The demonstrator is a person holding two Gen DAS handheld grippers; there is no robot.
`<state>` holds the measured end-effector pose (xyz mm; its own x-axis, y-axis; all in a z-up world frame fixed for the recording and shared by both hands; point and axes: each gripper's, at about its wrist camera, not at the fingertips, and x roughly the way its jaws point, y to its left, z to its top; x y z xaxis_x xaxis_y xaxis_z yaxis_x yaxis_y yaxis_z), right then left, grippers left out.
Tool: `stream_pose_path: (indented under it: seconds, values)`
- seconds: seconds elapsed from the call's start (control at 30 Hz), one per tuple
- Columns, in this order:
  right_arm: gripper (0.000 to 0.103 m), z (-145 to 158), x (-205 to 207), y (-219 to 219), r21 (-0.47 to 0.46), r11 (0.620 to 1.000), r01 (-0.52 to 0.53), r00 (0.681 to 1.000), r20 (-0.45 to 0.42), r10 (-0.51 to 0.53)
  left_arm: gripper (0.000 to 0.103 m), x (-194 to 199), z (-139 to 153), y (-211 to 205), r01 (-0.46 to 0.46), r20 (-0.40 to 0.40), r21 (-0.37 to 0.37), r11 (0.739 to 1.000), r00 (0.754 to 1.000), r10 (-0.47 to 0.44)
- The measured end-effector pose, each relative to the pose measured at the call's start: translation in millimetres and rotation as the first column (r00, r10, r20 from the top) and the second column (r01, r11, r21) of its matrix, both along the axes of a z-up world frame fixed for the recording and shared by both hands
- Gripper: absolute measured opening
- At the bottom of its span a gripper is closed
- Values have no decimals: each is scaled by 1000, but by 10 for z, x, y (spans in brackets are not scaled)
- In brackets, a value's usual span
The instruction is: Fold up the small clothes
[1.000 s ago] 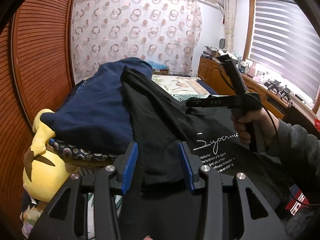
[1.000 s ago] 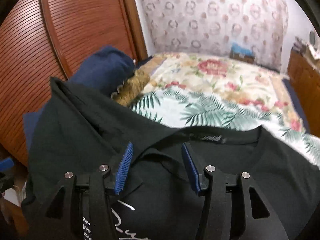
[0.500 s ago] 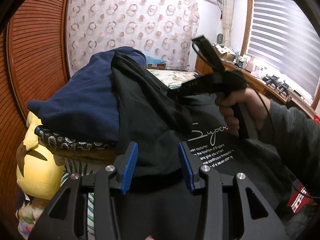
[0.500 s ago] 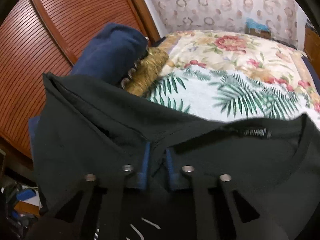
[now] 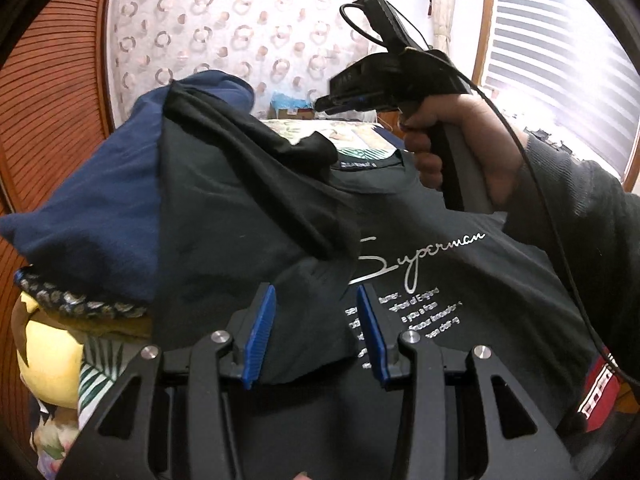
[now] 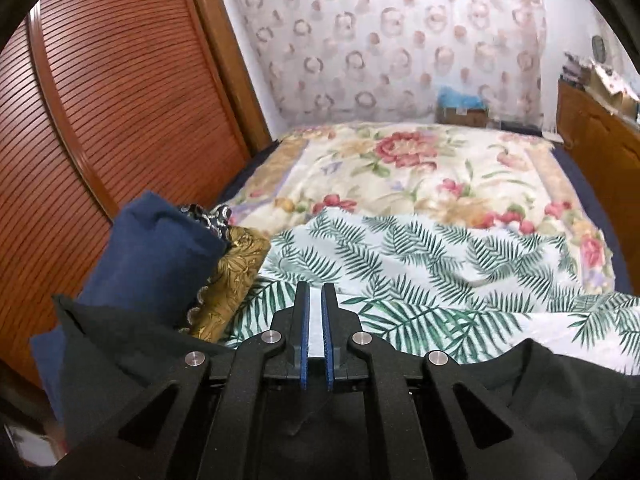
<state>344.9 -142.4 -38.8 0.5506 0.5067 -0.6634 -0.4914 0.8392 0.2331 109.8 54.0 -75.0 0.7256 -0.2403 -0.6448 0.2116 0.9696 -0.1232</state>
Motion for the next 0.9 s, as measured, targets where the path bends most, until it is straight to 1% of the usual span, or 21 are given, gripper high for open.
stream_pose_path:
  seconds: [0.03, 0.07, 0.1, 0.13, 0.27, 0.33, 0.4, 0.43, 0.47, 0.5, 0.53, 0.57, 0.67, 0.8, 0.9]
  values:
    - [17, -8, -14, -19, -1, 1000, 0, 1000, -6, 0, 41, 14, -1, 0, 2, -3, 4, 1000, 1000, -2]
    - [33, -43, -37, -34, -6, 1000, -7, 1000, -25, 6, 41, 31, -10, -23, 3, -10, 15, 1000, 1000, -3]
    - [39, -72, -52, -45, -6, 1000, -20, 999, -44, 19, 41, 45, -7, -40, 3, -17, 24, 1000, 1000, -3]
    - [41, -109, -89, -53, -10, 999, -36, 998, -60, 35, 41, 56, -19, -48, 4, -21, 27, 1000, 1000, -3]
    - [41, -220, -279, -92, -27, 994, -102, 992, -72, 99, 41, 87, -47, -59, 3, -31, 24, 1000, 1000, -2]
    - [41, -285, -338, -103, -15, 990, -137, 986, -101, 135, 41, 101, -47, -61, -2, -30, 27, 1000, 1000, 2]
    - [41, -358, -347, -64, 3, 983, -186, 972, -149, 184, 41, 115, -39, -58, -6, -30, 25, 1000, 1000, 6]
    - [39, -378, -349, -40, -1, 980, -199, 968, -159, 197, 41, 117, -38, -57, -6, -28, 25, 1000, 1000, 7]
    - [24, -405, -349, -1, -9, 976, -218, 963, -165, 214, 41, 118, -34, -54, -7, -26, 25, 1000, 1000, 8]
    - [18, -423, -357, 36, -9, 971, -238, 958, -169, 233, 41, 120, -37, -54, -8, -26, 26, 1000, 1000, 8]
    - [5, -432, -348, 64, 1, 966, -258, 951, -174, 254, 41, 119, -35, -55, -7, -26, 25, 1000, 1000, 7]
    - [4, -428, -332, 76, 17, 963, -268, 948, -175, 267, 41, 116, -32, -52, -5, -26, 25, 1000, 1000, 6]
    - [0, -356, -283, 56, 51, 967, -248, 954, -159, 253, 41, 102, -23, -44, -4, -23, 27, 1000, 1000, 5]
    - [0, -224, -240, 20, 55, 978, -202, 973, -104, 207, 41, 67, -19, -1, -9, -19, 16, 1000, 1000, 10]
    - [0, -119, -202, -18, 34, 987, -157, 987, -36, 159, 41, 83, -12, 3, -15, -17, 16, 1000, 1000, 15]
